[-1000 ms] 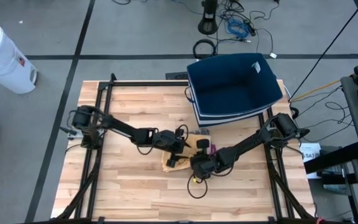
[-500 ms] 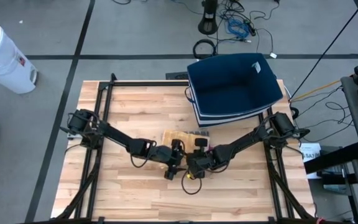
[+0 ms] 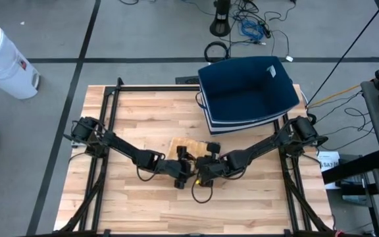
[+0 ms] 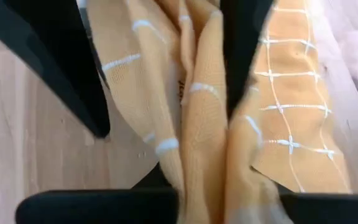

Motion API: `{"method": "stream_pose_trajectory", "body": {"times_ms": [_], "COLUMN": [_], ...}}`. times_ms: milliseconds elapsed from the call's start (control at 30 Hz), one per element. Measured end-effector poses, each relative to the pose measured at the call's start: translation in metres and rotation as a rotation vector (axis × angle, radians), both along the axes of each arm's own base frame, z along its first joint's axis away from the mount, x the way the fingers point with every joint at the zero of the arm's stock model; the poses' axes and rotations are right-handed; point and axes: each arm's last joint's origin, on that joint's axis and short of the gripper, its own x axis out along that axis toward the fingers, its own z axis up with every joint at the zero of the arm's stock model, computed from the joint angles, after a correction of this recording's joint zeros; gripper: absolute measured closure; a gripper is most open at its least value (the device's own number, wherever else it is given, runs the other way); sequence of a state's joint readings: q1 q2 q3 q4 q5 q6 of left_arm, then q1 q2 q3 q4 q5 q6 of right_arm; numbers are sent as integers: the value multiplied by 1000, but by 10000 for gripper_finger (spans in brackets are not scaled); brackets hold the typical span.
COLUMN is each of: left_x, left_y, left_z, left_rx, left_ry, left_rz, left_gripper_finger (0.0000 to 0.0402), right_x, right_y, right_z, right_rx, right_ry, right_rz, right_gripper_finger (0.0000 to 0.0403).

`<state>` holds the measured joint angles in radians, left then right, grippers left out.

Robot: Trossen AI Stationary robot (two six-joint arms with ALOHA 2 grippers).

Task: Fold towel
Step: Put the folded stacked towels into the blue laundry bin

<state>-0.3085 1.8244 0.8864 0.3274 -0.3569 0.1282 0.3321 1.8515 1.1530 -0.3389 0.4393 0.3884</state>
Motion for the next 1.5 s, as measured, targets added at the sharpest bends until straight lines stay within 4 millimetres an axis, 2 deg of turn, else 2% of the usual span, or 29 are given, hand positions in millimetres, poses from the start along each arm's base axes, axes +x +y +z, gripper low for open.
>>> {"method": "stream_pose_trajectory", "body": {"times_ms": [167,300,433,633,967,1100,1200,1300,1500], "left_x": [-4,-10,-13,-16,-19,-19,-18,-16,-9], "left_y": [1,6,5,-2,-11,-13,-15,-16,-18], "left_z": [-5,-11,-12,-11,-10,-8,-1,14,64], "left_rx": [14,111,190,314,388,393,428,468,588], "left_ry": [64,134,143,136,141,125,81,38,-46], "left_rz": [15,99,154,157,99,95,112,130,148], "left_gripper_finger": [87,89,111,189,356,363,363,363,363], "right_x": [-3,-3,-5,-8,-11,-14,-19,-27,-44], "right_y": [-3,-4,-4,-3,1,3,5,5,3], "right_z": [5,7,7,6,6,10,21,39,81], "right_rx": [17,19,22,37,47,38,4,-27,-85], "right_ry": [-1,-9,11,47,72,74,48,6,-119], "right_rz": [-45,-54,-65,-62,-32,-27,-27,-24,-9], "right_gripper_finger": [371,371,371,371,371,371,371,371,371]}}
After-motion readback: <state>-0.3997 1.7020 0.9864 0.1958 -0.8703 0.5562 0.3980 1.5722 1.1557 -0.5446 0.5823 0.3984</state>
